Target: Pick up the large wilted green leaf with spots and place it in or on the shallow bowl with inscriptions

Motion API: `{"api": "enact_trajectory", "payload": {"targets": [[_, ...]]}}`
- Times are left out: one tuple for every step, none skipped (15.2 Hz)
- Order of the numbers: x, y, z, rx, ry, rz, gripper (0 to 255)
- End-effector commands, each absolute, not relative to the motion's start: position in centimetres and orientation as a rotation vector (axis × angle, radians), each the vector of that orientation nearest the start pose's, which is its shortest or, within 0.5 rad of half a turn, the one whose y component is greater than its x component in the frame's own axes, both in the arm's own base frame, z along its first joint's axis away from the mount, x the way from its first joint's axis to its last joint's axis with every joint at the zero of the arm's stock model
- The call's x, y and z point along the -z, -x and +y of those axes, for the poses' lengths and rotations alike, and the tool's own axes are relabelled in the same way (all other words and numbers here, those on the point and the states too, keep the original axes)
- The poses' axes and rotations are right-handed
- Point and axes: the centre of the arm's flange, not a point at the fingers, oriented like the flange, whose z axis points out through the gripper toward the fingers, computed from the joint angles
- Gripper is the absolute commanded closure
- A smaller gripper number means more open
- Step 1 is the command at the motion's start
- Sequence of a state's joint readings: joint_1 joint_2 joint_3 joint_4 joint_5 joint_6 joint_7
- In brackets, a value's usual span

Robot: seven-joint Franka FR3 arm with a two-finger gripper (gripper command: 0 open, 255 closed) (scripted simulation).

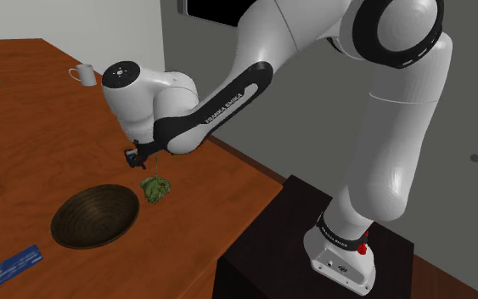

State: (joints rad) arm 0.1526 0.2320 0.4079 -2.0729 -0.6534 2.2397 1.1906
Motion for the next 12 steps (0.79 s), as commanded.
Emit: {"api": "enact_trajectory", "payload": {"targets": [[-31.4,-48.0,31.1,0.611,3.371,0.347,0],[-30.6,-47.0,32.3,0.658,3.373,0.334,0],[-29.9,-46.0,33.4,0.705,3.375,0.322,0],[-29.0,-45.1,34.6,0.753,3.376,0.310,0],[-28.8,-44.9,34.9,0.764,3.377,0.307,0],[-28.4,-45.1,34.7,0.764,3.377,0.307,0],[-27.9,-45.3,34.5,0.764,3.377,0.307,0],[-27.5,-45.5,34.3,0.764,3.377,0.307,0],[-27.0,-45.7,34.1,0.764,3.377,0.307,0],[-26.6,-45.9,33.9,0.764,3.377,0.307,0],[-26.1,-46.1,33.7,0.764,3.377,0.307,0],[-25.4,-46.4,33.4,0.764,3.377,0.307,0]]}}
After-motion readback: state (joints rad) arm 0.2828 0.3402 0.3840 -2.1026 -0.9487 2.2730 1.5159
